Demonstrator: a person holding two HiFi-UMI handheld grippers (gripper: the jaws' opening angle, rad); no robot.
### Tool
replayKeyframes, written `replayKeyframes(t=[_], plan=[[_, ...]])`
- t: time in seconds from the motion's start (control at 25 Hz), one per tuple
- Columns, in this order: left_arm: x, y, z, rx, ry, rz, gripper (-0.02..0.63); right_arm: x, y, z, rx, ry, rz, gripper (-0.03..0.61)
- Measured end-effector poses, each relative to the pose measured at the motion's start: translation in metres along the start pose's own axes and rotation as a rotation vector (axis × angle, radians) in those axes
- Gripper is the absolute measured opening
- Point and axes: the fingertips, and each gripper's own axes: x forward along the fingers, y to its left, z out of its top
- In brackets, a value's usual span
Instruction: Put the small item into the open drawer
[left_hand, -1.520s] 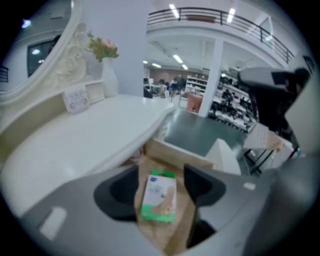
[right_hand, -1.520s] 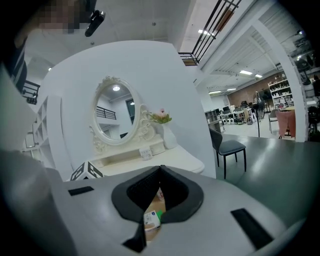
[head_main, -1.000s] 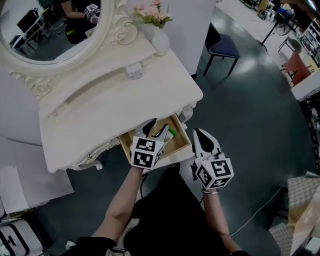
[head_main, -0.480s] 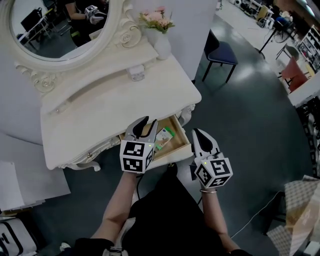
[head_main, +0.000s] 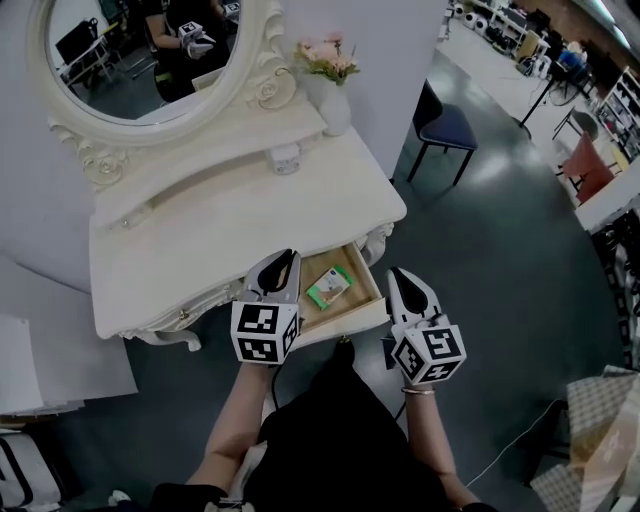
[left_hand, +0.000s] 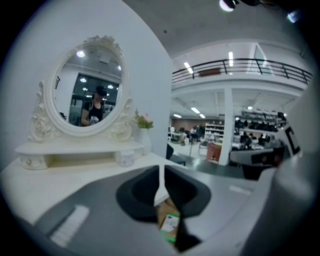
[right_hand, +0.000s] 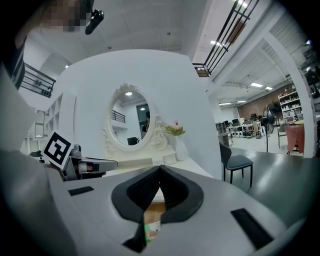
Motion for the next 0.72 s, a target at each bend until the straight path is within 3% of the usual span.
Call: replayKeyframes(t=[0.72], plan=[[-0.041,0.011,0.012,-0.041,-0.079,0.026,0.008,-0.016,0.021,0.017,-0.037,-0.051,0.025,-0.003]])
